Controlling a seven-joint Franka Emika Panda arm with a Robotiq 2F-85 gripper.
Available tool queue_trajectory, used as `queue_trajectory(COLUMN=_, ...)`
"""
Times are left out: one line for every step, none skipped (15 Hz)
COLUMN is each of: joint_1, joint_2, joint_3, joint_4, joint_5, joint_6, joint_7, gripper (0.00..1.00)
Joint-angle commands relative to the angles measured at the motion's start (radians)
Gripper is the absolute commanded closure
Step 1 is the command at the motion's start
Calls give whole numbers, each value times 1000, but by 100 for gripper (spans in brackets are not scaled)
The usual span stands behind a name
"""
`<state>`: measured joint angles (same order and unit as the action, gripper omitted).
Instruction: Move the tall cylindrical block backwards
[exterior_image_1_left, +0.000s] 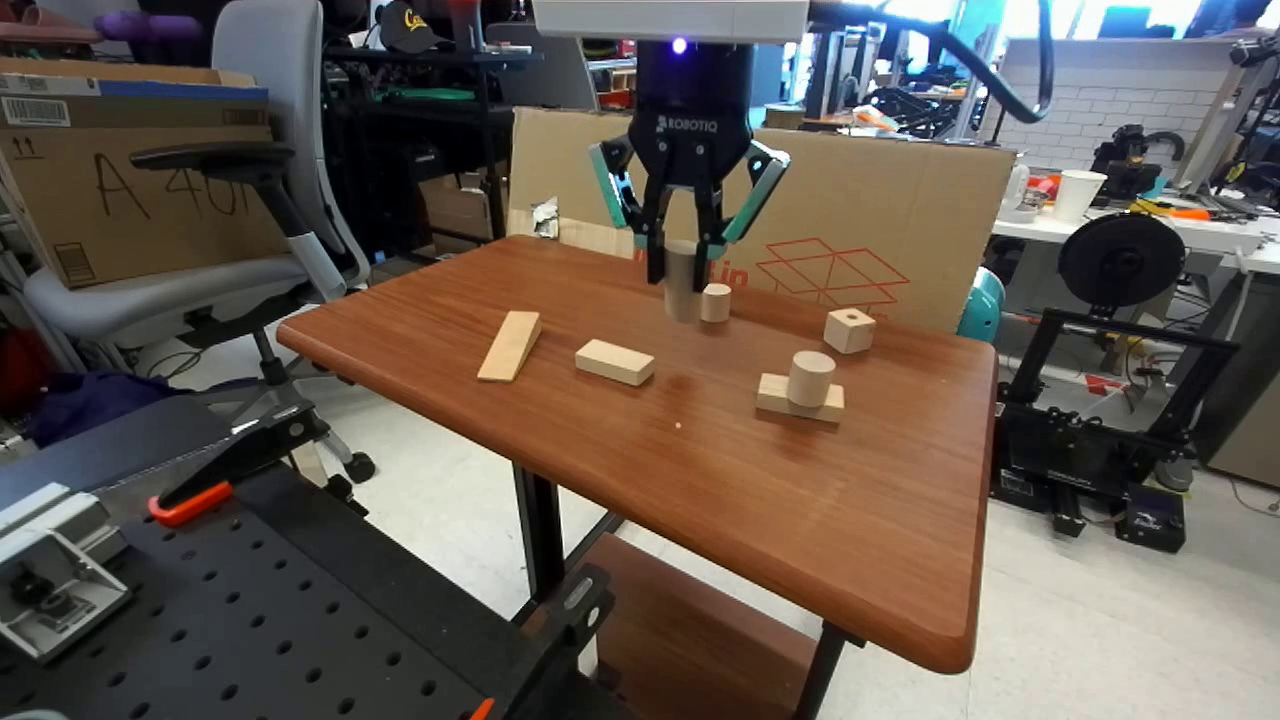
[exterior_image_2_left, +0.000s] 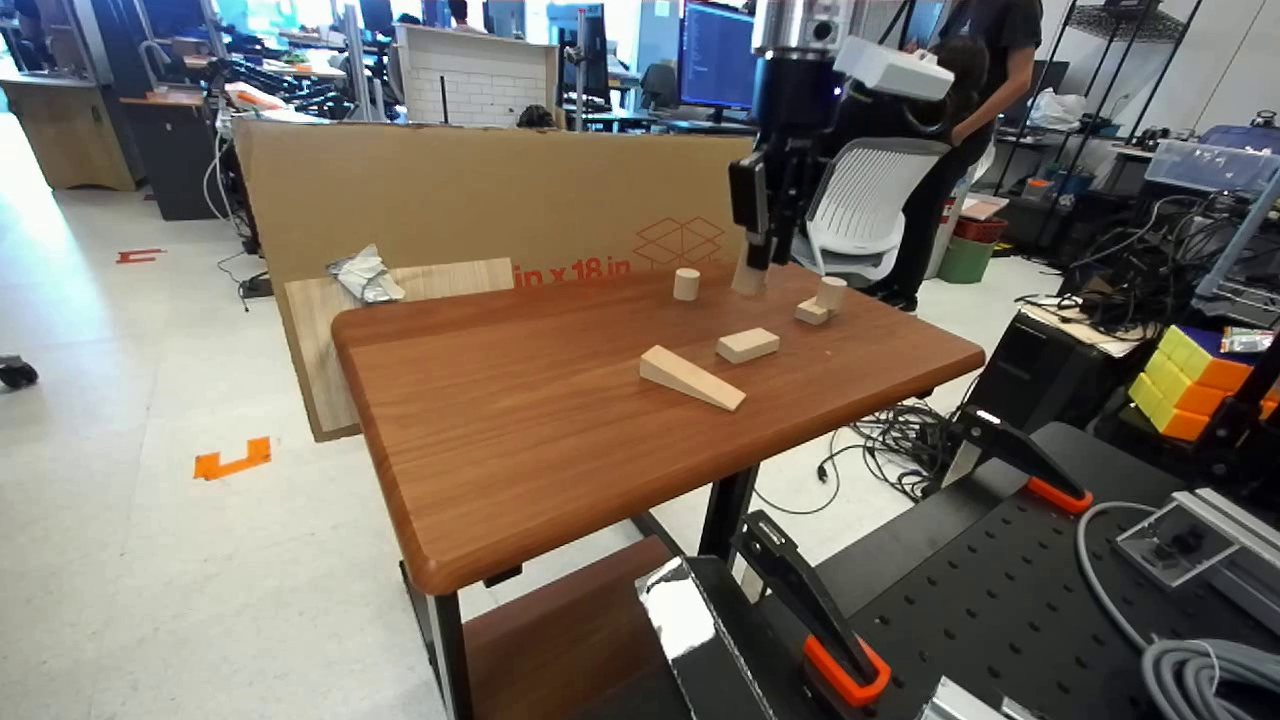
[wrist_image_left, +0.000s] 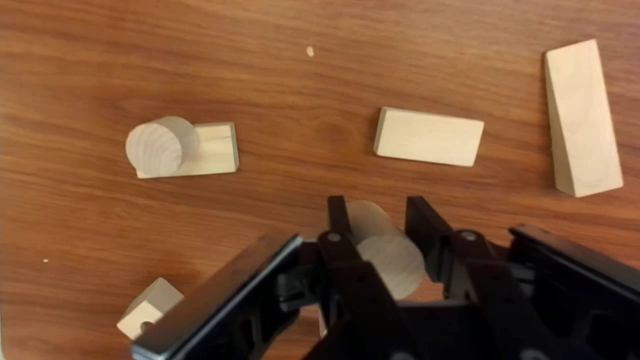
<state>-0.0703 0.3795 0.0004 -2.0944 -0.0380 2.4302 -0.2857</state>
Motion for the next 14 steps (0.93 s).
queue_trajectory(joint_1=40, joint_2=171, joint_3=-6, joint_4=180, joint_5=-55, joint_6=-40, joint_7=63, gripper=90)
queue_trajectory(joint_1=55, joint_2=206, joint_3=-8, joint_4=220, joint_5=-70, joint_6=-49, joint_7=82, gripper=90)
queue_trajectory(joint_1=65, joint_2=238, joint_3=-8, joint_4=258, joint_5=-83, joint_6=-60, joint_7=91, gripper=90)
queue_trajectory(joint_1=77, joint_2=267, joint_3=-8, joint_4=292, joint_5=-97, joint_6=-69, joint_7=98, gripper=90)
queue_trajectory(joint_1=80, joint_2=280, joint_3=0, joint_4=323, joint_5=-100, joint_6=-91, joint_7=95, gripper=90)
queue_trajectory(joint_1=87, joint_2=293, joint_3=2, joint_4=348, joint_5=-105, joint_6=-107, joint_7=96, gripper=90)
queue_trajectory(joint_1=89, joint_2=306, joint_3=6, joint_4=367, joint_5=-104, joint_6=-124, joint_7=91, gripper=90)
queue_trajectory(joint_1=94, joint_2=316, joint_3=7, joint_4=385, joint_5=-105, joint_6=-139, joint_7=93, gripper=90)
queue_trajectory(joint_1=95, joint_2=323, joint_3=7, joint_4=398, joint_5=-104, joint_6=-151, joint_7=92, gripper=90)
queue_trajectory(joint_1=96, joint_2=328, joint_3=8, joint_4=408, joint_5=-101, joint_6=-165, joint_7=92, gripper=90)
queue_trajectory(joint_1=95, joint_2=331, joint_3=6, joint_4=417, joint_5=-100, joint_6=-180, joint_7=95, gripper=90)
queue_trajectory(joint_1=96, joint_2=333, joint_3=4, joint_4=424, joint_5=-100, joint_6=-191, joint_7=99, gripper=90)
queue_trajectory(joint_1=96, joint_2=335, joint_3=4, joint_4=431, joint_5=-99, joint_6=-203, joint_7=102, gripper=90)
queue_trajectory(joint_1=97, joint_2=335, joint_3=3, joint_4=438, joint_5=-98, joint_6=-215, joint_7=107, gripper=40)
